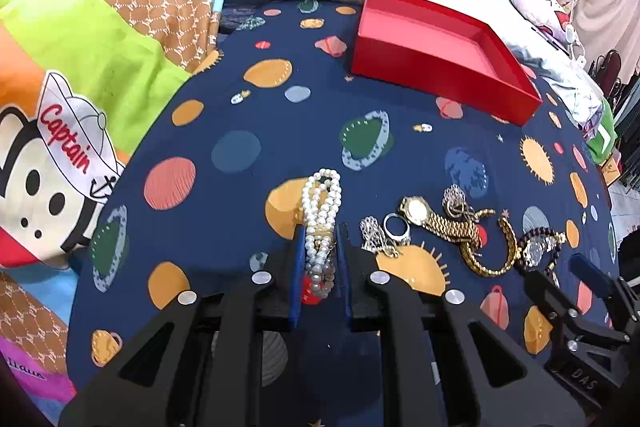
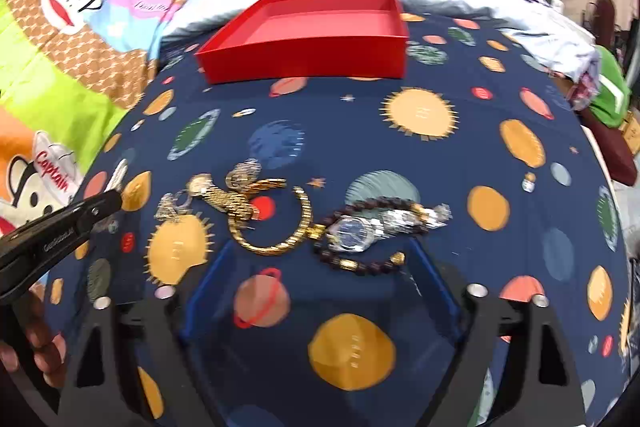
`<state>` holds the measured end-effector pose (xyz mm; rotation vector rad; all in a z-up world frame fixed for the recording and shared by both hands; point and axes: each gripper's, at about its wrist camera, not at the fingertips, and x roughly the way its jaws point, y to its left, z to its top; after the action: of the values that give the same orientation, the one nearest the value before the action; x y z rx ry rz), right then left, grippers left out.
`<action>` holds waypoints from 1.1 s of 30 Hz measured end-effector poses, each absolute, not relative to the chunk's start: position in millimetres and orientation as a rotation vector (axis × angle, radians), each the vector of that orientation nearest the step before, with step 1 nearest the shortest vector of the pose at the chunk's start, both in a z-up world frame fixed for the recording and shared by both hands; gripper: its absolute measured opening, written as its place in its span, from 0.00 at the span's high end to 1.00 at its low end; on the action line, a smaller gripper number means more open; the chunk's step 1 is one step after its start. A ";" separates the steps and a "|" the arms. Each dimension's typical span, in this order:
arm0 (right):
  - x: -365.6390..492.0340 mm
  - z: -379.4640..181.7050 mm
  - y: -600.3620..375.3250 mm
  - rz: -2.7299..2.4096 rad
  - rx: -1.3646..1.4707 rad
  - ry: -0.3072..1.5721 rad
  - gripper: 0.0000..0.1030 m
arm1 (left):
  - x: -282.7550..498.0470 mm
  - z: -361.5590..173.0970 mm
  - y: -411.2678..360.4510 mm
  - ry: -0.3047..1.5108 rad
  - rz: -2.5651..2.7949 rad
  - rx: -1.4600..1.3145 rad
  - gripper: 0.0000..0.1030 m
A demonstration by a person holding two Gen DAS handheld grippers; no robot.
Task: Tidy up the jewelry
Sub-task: 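Grasp the gold watch with the right tool while the left tool holds the pearl necklace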
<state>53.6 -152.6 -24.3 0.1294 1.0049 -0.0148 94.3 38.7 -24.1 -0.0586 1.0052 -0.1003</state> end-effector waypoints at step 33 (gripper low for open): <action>98.2 -47.5 -106.8 0.291 0.014 1.111 0.85 | 104.8 -36.9 46.9 1.052 -0.084 -0.079 0.86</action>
<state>98.2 -106.8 -47.5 0.0139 1.1106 0.2913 104.8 46.9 -36.9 -0.0790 1.0519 -0.0836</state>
